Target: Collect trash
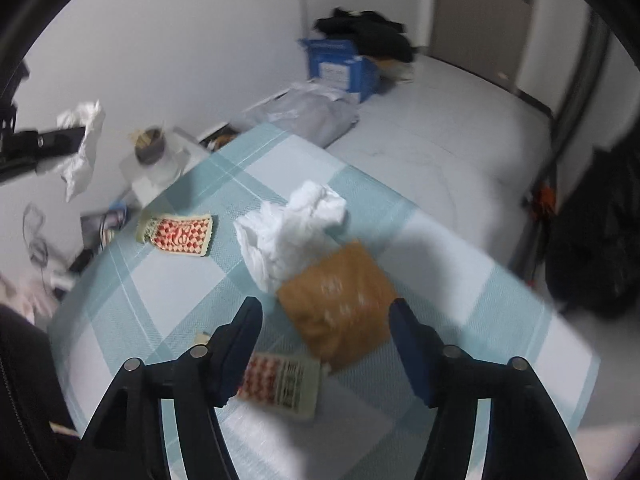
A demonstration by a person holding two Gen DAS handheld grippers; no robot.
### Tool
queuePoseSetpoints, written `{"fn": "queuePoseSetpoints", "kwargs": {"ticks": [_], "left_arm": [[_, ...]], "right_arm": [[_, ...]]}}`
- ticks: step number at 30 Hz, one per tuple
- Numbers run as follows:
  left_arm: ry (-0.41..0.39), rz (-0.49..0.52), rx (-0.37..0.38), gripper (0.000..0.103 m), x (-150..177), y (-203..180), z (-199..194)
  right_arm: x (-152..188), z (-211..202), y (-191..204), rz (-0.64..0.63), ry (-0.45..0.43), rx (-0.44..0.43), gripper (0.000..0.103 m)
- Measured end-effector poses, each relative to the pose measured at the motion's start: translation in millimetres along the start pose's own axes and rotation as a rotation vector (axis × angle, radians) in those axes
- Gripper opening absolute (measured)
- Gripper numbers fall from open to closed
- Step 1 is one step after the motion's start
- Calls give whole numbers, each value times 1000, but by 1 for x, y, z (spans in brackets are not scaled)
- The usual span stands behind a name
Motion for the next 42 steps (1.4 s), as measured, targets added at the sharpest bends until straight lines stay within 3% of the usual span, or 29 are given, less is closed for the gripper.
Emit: {"fn": "queuePoseSetpoints", "kwargs": {"ticks": [5, 12, 17, 22, 35, 42], "left_arm": [[10, -8, -14, 1, -2, 5, 5], [13, -1, -40, 1, -6, 8, 9], [24, -12, -41, 1, -7, 10, 12], [24, -6, -43, 1, -5, 7, 10], [11, 21, -46, 1, -2, -4, 3], [-14, 61, -36, 1, 4, -18, -7]], "right_arm": [[-4, 30, -1, -157, 122, -1, 69], [-8, 37, -7, -250, 155, -73, 74], [0, 32, -4, -257, 151, -79, 61], [11, 22, -2, -247, 142, -80, 45], [48, -8, -6, -80, 115, -106, 41], [55, -41, -4, 30, 31, -144, 41]]}}
Point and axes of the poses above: each gripper's, at about its wrist camera, not at the fingertips, and z roughly the way its jaws point, y to its left, x to its underside, the point moved 4 cm from there along z, roughly the way its jaws point, and after that the axes turned 7 degrees about -x, right-handed, at the moved point
